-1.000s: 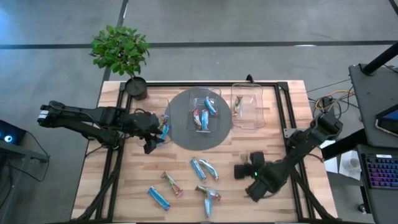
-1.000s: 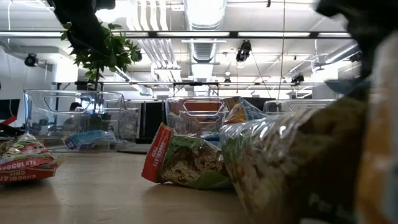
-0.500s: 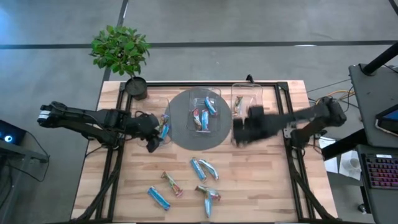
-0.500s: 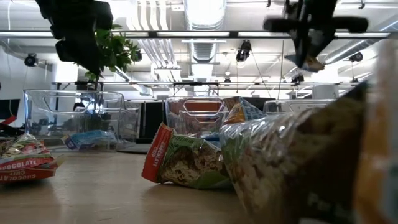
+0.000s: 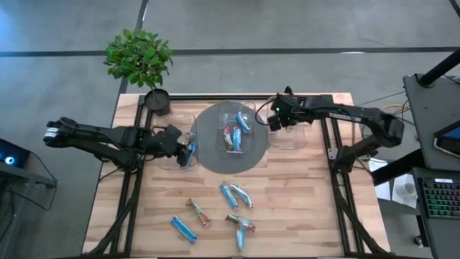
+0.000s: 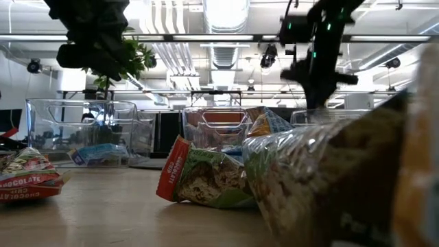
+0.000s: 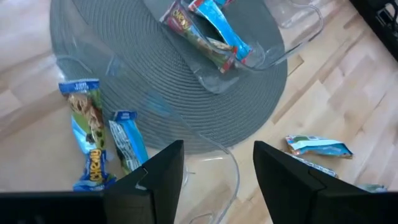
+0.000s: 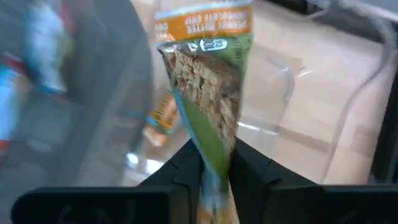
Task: Pick and place Granola Bars by type
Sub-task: Put the orange granola bar into the right transparent bin, then put the red granola bar into the middle transparent bin
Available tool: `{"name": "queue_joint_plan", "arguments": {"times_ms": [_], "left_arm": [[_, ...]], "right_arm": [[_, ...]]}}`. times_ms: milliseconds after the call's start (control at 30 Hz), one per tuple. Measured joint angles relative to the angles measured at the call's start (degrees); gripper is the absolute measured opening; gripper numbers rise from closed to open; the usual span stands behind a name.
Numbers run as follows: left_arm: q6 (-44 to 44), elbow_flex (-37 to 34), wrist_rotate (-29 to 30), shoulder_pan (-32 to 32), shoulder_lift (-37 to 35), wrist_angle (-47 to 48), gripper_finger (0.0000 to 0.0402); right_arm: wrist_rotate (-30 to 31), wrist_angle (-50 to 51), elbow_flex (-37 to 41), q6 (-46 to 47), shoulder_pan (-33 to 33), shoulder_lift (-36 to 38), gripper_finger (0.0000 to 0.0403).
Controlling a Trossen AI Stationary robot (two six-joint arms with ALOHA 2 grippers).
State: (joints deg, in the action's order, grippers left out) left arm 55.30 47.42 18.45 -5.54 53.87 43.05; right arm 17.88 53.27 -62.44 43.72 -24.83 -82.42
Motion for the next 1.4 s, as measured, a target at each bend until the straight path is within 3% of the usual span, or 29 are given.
{"name": "queue_joint_plan", "arguments": {"times_ms": [200, 433, 700, 867, 1000, 1267, 1400], "left_arm": [[6.6, 0.0, -0.7, -0.1, 0.7, 0.3, 0.0177], [10.9, 0.0, -3.6, -2.5, 0.8, -0.5, 0.0177], [2.9, 2.1, -2.6, -23.2, 1.7, -8.8, 0.0177], [3.1, 1.0, -3.9, -34.0, 6.5, -6.0, 0.0177], [3.7, 0.8, -4.6, -36.9, 12.4, -7.1, 0.0177], [-23.8, 3.6, -4.5, -35.8, 24.4, -8.6, 0.0177], [-31.1, 4.6, -4.4, -35.8, 27.8, -8.8, 0.0177]], "right_arm": [[-0.4, -2.2, 4.6, -3.6, -2.3, -3.7, 0.0138], [-0.4, -7.0, 5.1, -6.8, 2.1, -1.5, 0.0205], [-0.1, -9.3, 1.6, -23.8, 10.0, 3.6, 0.0226], [0.1, -9.3, 1.1, -24.8, 12.0, 3.9, 0.0225], [-0.2, -9.4, 1.2, -22.6, 12.4, 3.1, 0.0226], [-2.8, -9.5, 1.4, -20.9, 13.9, 1.1, 0.0226], [-4.5, -9.5, 1.4, -20.1, 15.4, 1.1, 0.0224]]}}
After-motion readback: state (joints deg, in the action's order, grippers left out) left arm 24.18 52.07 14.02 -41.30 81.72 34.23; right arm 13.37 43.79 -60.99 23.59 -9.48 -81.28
